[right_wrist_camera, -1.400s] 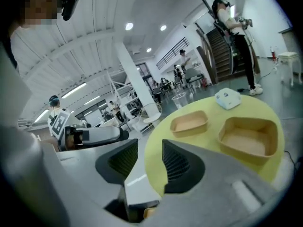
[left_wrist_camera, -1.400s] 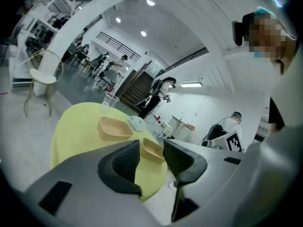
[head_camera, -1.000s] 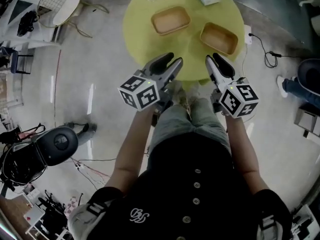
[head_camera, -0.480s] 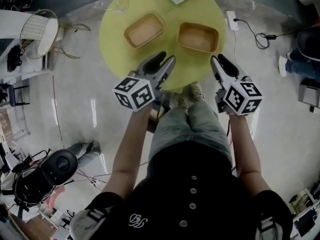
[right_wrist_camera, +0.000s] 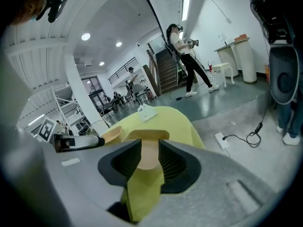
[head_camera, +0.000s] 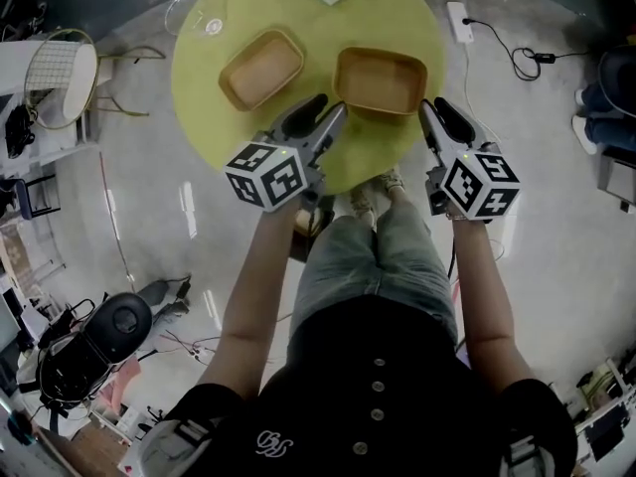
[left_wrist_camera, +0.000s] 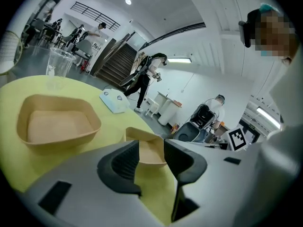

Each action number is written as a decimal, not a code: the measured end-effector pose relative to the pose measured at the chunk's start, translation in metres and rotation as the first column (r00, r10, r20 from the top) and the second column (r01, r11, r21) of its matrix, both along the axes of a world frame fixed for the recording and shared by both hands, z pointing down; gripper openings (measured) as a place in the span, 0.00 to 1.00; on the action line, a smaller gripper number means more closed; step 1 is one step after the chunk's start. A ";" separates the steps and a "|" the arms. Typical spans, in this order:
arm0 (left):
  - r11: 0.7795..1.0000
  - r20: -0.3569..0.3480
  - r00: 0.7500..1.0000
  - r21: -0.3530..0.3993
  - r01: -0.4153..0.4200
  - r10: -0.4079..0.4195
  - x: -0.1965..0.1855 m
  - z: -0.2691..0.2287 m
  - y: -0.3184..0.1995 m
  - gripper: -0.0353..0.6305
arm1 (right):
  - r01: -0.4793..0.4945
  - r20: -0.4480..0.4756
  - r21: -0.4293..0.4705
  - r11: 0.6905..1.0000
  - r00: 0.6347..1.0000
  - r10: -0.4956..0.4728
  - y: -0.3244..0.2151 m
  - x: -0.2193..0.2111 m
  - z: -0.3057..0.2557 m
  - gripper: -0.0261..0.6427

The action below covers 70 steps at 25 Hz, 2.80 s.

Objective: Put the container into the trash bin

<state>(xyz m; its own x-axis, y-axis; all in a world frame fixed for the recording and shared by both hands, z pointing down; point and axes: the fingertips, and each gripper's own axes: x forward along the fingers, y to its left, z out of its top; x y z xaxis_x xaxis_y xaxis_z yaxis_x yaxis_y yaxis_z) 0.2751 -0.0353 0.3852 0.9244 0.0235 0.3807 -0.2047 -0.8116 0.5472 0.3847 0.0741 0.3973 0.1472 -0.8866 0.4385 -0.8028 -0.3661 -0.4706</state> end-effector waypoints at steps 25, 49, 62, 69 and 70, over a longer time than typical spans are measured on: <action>0.994 0.099 0.991 -0.038 0.098 -0.094 0.032 0.029 -0.037 0.29 | 0.112 0.107 -0.073 0.991 0.989 -0.104 -0.031 0.001 0.028 0.19; 0.920 -0.006 0.920 -0.034 0.391 -0.391 -0.019 -0.011 -0.127 0.15 | 0.365 0.084 0.010 0.931 0.927 -0.364 -0.150 -0.002 -0.012 0.12; 0.818 -0.060 0.816 -0.038 0.573 -0.575 -0.104 -0.035 -0.126 0.15 | 0.540 0.079 0.041 0.841 0.837 -0.541 -0.175 -0.073 -0.027 0.12; 0.752 -0.087 0.747 -0.048 0.658 -0.659 -0.178 -0.045 -0.115 0.15 | 0.635 0.063 0.043 0.771 0.769 -0.636 -0.181 -0.141 -0.033 0.12; 0.742 -0.096 0.736 -0.054 0.669 -0.670 -0.186 -0.047 -0.112 0.15 | 0.645 0.060 0.042 0.763 0.760 -0.647 -0.180 -0.149 -0.033 0.12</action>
<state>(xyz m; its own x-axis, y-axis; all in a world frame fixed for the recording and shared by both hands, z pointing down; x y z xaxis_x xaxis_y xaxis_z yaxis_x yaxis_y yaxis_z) 0.0893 -0.1470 0.3378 0.7366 -0.6117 0.2886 -0.6347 -0.4780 0.6071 0.2361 -0.1064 0.3647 -0.4921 -0.7684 0.4091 -0.8125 0.2367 -0.5328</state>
